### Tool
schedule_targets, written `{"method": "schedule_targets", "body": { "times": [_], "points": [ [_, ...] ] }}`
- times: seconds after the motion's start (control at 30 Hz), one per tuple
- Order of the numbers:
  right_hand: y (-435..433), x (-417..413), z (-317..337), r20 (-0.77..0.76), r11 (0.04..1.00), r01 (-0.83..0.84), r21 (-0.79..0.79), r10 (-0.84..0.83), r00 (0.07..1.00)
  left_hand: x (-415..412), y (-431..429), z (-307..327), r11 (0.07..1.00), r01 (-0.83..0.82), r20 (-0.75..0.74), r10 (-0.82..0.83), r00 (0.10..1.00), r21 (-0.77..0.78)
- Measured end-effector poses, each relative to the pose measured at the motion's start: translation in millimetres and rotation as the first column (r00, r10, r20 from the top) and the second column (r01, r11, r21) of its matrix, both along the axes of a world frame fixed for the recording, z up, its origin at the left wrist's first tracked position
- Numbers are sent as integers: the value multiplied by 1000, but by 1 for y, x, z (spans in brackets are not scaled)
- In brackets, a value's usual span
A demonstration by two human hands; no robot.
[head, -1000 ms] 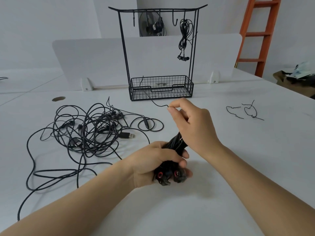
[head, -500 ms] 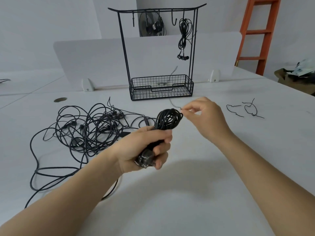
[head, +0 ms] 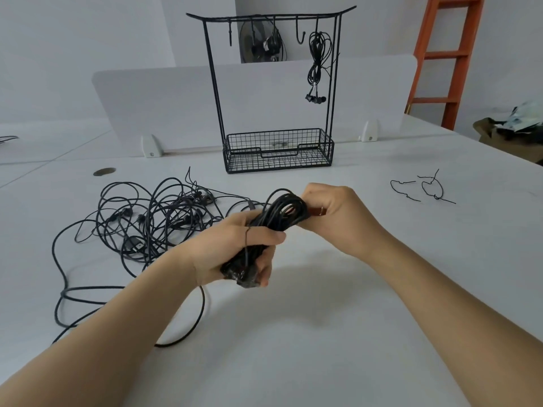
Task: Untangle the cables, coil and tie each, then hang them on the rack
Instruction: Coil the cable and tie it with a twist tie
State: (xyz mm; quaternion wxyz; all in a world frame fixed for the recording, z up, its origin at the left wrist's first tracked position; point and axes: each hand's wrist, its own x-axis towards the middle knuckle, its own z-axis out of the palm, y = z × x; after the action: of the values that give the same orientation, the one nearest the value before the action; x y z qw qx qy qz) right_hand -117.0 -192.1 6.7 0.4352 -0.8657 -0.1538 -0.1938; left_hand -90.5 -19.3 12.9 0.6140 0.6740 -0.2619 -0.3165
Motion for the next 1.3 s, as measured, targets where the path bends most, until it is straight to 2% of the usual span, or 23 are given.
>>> {"method": "schedule_targets", "body": {
  "times": [0.13, 0.27, 0.4, 0.5, 0.63, 0.73, 0.93, 1.0, 1.07, 1.13, 1.23, 1.3],
  "points": [
    [2, 1, 0, -34, 1000, 24, -8, -24, 999, 2, 1, 1, 998, -65, 127, 65, 990, -4],
    [5, 0, -1, -77, 998, 43, -50, -47, 996, 1, 0, 2, 989, -119, 180, 133, 975, -88],
    [8, 0, -3, -3, 986, 48, -161, -49, 999, 5, 2, 2, 986, -161, 187, 167, 968, -48],
    [9, 0, -4, 51, 956, 60, -286, -48, 998, 8, 1, 0, 962, -272, 217, 266, 939, -5],
    [17, -7, -2, 148, 939, 81, -334, -33, 988, 16, -1, -7, 908, -407, 262, 372, 891, 95],
    [24, -12, 0, 86, 918, 46, -394, -12, 996, 17, -5, -12, 880, -454, 294, 401, 868, 138],
    [27, -12, 0, -49, 973, -2, -231, -10, 999, 18, -7, -16, 860, -471, 388, 372, 843, 198],
    [27, -11, 0, 14, 983, 54, -175, -52, 999, 16, -8, -14, 858, -469, 402, 362, 841, 209],
    [29, -12, 2, 148, 985, 123, -118, -105, 983, 13, -9, -13, 856, -466, 422, 345, 838, 225],
    [32, -17, 6, 180, 988, 141, -63, -127, 975, 12, -11, -15, 838, -485, 511, 311, 801, 250],
    [39, -24, 13, -54, 993, 106, 58, -103, 993, 19, -12, -23, 787, -538, 696, 204, 688, 302],
    [41, -25, 14, -179, 996, 88, 33, -81, 981, 20, -13, -26, 755, -562, 767, 126, 630, 337]
  ]
}}
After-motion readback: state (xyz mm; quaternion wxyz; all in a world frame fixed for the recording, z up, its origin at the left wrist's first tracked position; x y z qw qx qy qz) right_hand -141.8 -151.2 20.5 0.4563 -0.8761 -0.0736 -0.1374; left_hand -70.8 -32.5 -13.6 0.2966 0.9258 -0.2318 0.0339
